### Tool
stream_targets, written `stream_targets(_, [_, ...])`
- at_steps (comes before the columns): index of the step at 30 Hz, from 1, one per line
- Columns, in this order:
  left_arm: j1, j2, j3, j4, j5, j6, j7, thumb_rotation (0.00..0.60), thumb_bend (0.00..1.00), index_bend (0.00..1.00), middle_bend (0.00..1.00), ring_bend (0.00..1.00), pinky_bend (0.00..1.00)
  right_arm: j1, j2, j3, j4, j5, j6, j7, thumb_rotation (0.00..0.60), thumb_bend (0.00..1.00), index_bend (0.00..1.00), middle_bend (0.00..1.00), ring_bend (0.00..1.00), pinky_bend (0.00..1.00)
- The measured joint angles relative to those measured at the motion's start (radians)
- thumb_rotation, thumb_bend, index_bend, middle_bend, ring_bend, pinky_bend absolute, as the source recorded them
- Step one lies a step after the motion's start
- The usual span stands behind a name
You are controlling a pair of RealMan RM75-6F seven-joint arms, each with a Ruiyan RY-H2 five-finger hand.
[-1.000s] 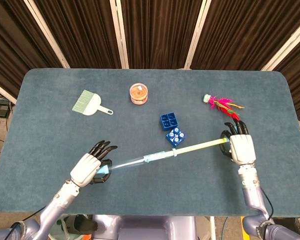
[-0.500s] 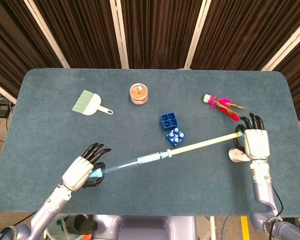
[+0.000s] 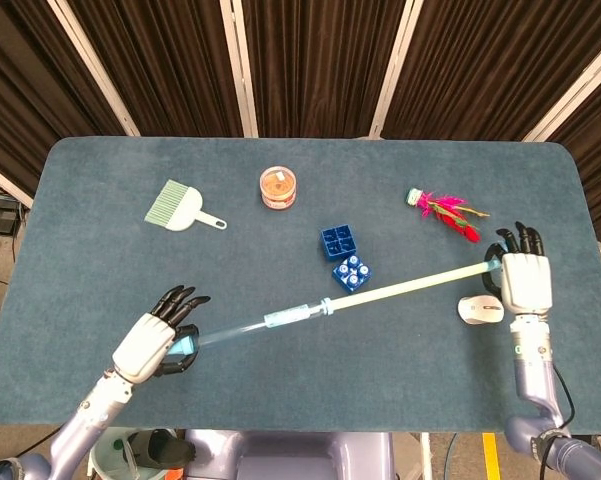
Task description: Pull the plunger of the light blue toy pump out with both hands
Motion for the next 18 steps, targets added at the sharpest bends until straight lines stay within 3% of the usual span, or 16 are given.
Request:
stream_targets(11, [-0.020, -0.043, -0.023, 0.058, -0.013, -0.038, -0.016, 0.600, 0.60, 0.60, 0.11, 0.00, 0.00, -0.023, 0.012, -0.030, -0.064, -0.016, 0.028, -0.030, 0.600, 0.61, 0.85, 0.25, 0.11, 0.12])
stream_targets(18, [-0.022, -0.055, -0.019, 0.114, -0.035, -0.071, -0.055, 0.600, 0.51, 0.40, 0.09, 0.00, 0.00, -0.060, 0.008, -0.077, -0.074, -0.032, 0.044, -0.043, 0.600, 0.62, 0.81, 0.24, 0.10, 0.12])
